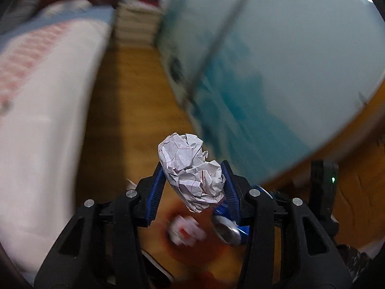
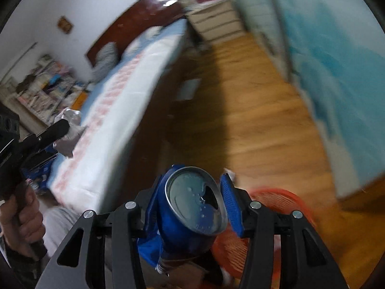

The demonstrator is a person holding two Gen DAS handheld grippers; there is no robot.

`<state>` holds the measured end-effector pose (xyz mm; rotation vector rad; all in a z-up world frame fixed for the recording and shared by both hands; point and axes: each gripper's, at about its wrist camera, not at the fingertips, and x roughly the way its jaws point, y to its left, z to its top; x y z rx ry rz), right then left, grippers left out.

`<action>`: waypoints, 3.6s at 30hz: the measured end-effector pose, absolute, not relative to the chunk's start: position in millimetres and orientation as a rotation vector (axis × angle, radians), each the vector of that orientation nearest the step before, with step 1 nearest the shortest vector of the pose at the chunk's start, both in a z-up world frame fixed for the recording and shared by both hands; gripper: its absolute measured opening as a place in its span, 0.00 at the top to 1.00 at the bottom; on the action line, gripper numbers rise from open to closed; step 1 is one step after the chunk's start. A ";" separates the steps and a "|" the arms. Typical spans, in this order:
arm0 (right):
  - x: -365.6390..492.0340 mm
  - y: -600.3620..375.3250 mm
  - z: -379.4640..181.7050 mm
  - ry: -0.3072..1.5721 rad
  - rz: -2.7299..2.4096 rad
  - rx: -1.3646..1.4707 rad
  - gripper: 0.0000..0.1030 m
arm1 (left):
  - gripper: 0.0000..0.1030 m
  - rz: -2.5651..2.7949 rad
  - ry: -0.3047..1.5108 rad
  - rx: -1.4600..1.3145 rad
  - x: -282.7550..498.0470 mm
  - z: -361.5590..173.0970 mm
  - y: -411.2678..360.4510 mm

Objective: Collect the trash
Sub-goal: 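Carry the paper and Pepsi can to the wastebasket and open both tools, then swing both tools back toward the gold can lid on the bed, then grasp the gold can lid with the right tool while the left tool pinches its ring tab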

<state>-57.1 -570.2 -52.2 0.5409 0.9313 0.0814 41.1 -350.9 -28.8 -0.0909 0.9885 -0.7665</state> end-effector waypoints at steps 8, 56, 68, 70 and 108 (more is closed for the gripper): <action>-126.7 -634.4 -170.5 1.127 -0.100 0.633 0.54 | 0.55 -0.803 1.277 0.266 10.8 -129.9 -450.4; -9.8 -490.7 -62.4 0.980 0.125 0.352 0.33 | 0.21 -0.319 0.795 -0.091 115.6 -5.3 -179.5; 168.4 -309.3 12.3 0.882 0.365 0.126 0.34 | 0.21 -0.184 0.921 -0.658 225.1 -85.4 28.8; 190.9 -285.5 18.2 0.885 0.385 0.108 0.34 | 0.21 -0.170 0.965 -0.645 243.7 -96.7 31.4; 460.5 -74.3 -75.3 1.159 0.612 0.200 0.67 | 0.36 -0.259 1.074 -0.572 352.9 -144.5 28.1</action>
